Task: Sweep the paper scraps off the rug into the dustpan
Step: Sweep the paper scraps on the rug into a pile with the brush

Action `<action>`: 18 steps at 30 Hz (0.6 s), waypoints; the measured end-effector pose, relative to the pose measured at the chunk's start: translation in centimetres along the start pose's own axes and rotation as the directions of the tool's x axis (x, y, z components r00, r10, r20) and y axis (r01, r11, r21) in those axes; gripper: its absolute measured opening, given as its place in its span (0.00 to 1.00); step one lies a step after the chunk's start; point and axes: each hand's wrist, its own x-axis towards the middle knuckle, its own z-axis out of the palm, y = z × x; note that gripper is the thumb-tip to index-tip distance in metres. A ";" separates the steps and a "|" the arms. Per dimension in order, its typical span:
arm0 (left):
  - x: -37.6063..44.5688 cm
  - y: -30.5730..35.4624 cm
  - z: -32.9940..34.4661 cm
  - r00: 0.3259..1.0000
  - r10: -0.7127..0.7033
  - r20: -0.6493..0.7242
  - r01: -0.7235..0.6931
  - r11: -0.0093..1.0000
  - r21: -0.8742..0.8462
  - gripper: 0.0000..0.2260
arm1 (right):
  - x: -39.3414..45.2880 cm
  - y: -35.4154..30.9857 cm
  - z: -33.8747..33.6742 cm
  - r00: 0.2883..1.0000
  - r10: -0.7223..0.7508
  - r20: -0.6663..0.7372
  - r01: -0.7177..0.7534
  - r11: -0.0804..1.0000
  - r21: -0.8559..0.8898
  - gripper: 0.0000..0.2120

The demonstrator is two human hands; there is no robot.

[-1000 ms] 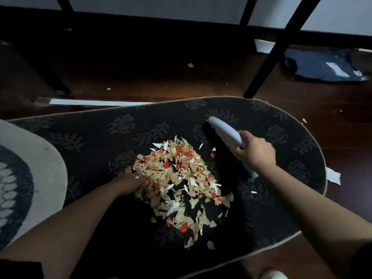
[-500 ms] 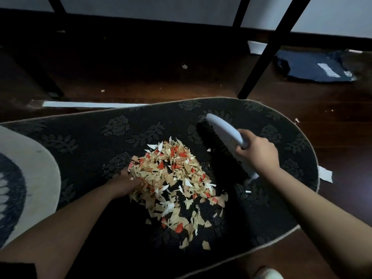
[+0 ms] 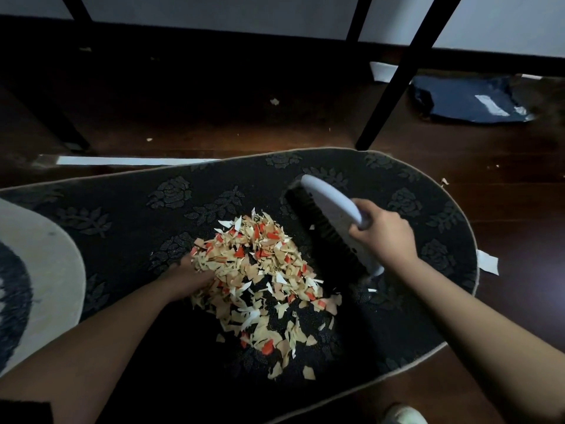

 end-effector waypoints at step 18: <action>-0.7 0.1 0.0 1.000 -0.009 -0.009 0.010 0.999 0.039 0.38 | -0.9 1.0 -0.4 0.997 0.069 0.026 -0.071 0.995 0.069 0.22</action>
